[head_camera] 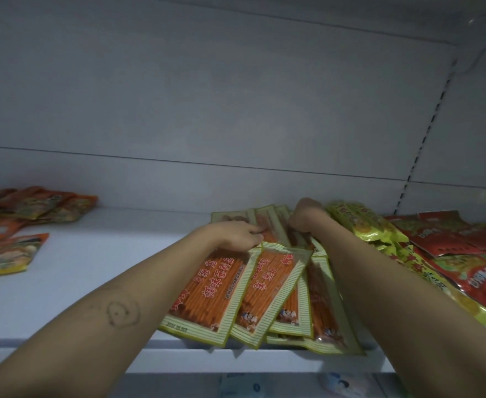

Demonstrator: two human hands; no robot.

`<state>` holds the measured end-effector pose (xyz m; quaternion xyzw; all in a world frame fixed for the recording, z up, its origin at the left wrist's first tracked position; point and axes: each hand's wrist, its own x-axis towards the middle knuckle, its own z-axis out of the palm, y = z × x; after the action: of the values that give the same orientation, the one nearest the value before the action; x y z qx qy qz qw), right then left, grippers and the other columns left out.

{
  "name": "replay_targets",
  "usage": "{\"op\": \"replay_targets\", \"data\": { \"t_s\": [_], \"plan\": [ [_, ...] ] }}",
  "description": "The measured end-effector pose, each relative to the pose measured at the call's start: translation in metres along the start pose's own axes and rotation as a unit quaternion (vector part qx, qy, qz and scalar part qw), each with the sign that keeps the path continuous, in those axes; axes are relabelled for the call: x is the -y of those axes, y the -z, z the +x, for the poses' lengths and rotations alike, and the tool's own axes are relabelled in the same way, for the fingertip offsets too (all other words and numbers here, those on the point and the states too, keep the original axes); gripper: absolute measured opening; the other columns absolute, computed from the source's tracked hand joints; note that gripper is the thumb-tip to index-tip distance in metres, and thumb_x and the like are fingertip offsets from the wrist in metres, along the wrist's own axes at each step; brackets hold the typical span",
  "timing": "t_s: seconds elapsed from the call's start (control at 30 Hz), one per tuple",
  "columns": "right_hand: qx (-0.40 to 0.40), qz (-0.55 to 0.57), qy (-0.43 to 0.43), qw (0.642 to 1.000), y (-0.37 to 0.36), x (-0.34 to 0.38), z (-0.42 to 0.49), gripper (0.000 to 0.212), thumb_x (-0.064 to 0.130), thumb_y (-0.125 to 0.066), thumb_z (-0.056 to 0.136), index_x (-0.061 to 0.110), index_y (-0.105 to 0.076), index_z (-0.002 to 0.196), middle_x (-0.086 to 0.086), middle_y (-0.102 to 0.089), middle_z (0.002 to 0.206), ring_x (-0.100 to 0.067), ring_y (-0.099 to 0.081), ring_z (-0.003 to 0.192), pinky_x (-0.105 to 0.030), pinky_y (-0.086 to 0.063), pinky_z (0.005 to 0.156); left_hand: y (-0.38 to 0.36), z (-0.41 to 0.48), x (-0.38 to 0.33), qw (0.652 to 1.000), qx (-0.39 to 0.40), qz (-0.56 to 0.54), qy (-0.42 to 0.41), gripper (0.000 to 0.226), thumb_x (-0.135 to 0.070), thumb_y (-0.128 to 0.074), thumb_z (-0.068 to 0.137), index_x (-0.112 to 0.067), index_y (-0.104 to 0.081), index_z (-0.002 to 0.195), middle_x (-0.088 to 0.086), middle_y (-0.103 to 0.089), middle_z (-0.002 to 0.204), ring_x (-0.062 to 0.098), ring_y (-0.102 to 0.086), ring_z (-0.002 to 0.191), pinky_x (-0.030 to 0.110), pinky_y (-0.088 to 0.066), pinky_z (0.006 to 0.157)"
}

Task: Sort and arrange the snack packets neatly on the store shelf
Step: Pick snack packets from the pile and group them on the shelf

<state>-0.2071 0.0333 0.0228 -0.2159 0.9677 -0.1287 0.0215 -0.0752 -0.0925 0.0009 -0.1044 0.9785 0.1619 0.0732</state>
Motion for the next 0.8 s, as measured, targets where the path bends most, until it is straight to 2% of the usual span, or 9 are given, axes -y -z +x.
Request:
{"op": "replay_targets", "data": {
  "t_s": [0.07,0.13,0.23,0.3,0.4,0.5,0.63,0.73,0.8],
  "plan": [
    [-0.001,-0.009,0.003,1.000,0.004,0.001,0.000,0.022,0.015,-0.060,0.086,0.005,-0.048,0.070,-0.008,-0.055,0.071,-0.020,-0.054,0.059,-0.024,-0.038,0.043,0.001,-0.004,0.000,1.000,-0.007,-0.001,0.000,0.053,-0.048,-0.027,0.106,-0.030,-0.025,0.156,0.000,-0.021,0.164,0.023,-0.018,0.150,0.039,-0.014,0.120],
    [-0.016,-0.009,0.012,1.000,0.013,0.000,-0.003,0.022,0.018,-0.061,0.087,0.003,-0.051,0.074,-0.007,-0.056,0.077,-0.021,-0.054,0.065,-0.025,-0.043,0.053,0.006,-0.010,0.002,1.000,-0.028,-0.006,0.008,0.054,-0.046,-0.030,0.106,-0.021,-0.031,0.154,0.004,-0.031,0.160,0.024,-0.031,0.145,0.037,-0.023,0.117],
    [-0.025,-0.014,0.054,0.998,0.030,0.001,-0.014,0.026,0.028,-0.061,0.090,0.003,-0.063,0.097,-0.012,-0.063,0.100,-0.027,-0.059,0.082,-0.028,-0.046,0.068,0.019,-0.031,0.011,0.998,-0.061,-0.013,-0.004,0.052,-0.044,-0.042,0.103,-0.018,-0.041,0.149,0.006,-0.046,0.151,0.023,-0.047,0.133,0.036,-0.036,0.111],
    [0.004,-0.008,0.088,0.996,0.036,0.001,-0.033,0.034,0.034,-0.064,0.090,0.004,-0.069,0.105,-0.012,-0.070,0.104,-0.028,-0.066,0.087,-0.030,-0.052,0.067,0.025,-0.055,0.017,0.998,-0.056,0.003,-0.035,0.060,-0.049,-0.048,0.100,-0.024,-0.034,0.153,0.001,-0.038,0.156,0.022,-0.040,0.139,0.034,-0.030,0.113],
    [0.075,-0.014,0.111,0.991,0.040,-0.005,-0.069,0.041,0.048,-0.065,0.089,0.008,-0.072,0.092,-0.008,-0.073,0.089,-0.020,-0.067,0.067,-0.025,-0.051,0.052,0.028,-0.095,0.023,0.997,-0.002,0.008,-0.070,0.082,-0.070,-0.049,0.083,-0.040,-0.023,0.154,-0.006,-0.026,0.160,0.015,-0.029,0.142,0.030,-0.023,0.110],
    [0.061,-0.079,0.117,0.988,0.045,-0.013,-0.103,0.057,0.063,-0.061,0.086,0.008,-0.071,0.092,-0.003,-0.067,0.080,-0.017,-0.063,0.066,-0.024,-0.045,0.053,0.021,-0.124,0.022,0.994,0.053,0.024,-0.094,0.085,-0.083,-0.046,0.074,-0.056,-0.019,0.149,-0.013,-0.016,0.161,0.009,-0.023,0.140,0.030,-0.019,0.114],
    [-0.049,-0.133,0.100,0.985,0.048,-0.026,-0.139,0.066,0.073,-0.052,0.085,0.015,-0.061,0.117,-0.006,-0.066,0.111,-0.026,-0.060,0.098,-0.034,-0.046,0.073,-0.006,-0.138,0.011,0.988,0.077,0.088,-0.100,0.083,-0.084,-0.042,0.074,-0.064,-0.007,0.147,-0.020,0.001,0.162,0.014,-0.007,0.147,0.039,-0.012,0.119],
    [-0.008,-0.110,0.116,0.987,0.041,-0.027,-0.158,0.066,0.071,-0.051,0.087,0.017,-0.060,0.124,-0.005,-0.065,0.117,-0.024,-0.059,0.101,-0.033,-0.045,0.075,-0.019,-0.140,0.007,0.990,0.054,0.105,-0.082,0.080,-0.082,-0.040,0.078,-0.062,-0.006,0.148,-0.021,0.003,0.162,0.014,-0.003,0.148,0.046,-0.014,0.121],
    [0.030,-0.077,0.126,0.989,0.030,-0.021,-0.163,0.069,0.069,-0.052,0.087,0.017,-0.057,0.133,-0.005,-0.062,0.129,-0.025,-0.057,0.114,-0.034,-0.046,0.085,-0.024,-0.141,0.006,0.992,0.027,0.100,-0.075,0.080,-0.083,-0.039,0.078,-0.061,-0.009,0.148,-0.023,0.000,0.162,0.012,-0.003,0.147,0.050,-0.017,0.120]
  ]
}}
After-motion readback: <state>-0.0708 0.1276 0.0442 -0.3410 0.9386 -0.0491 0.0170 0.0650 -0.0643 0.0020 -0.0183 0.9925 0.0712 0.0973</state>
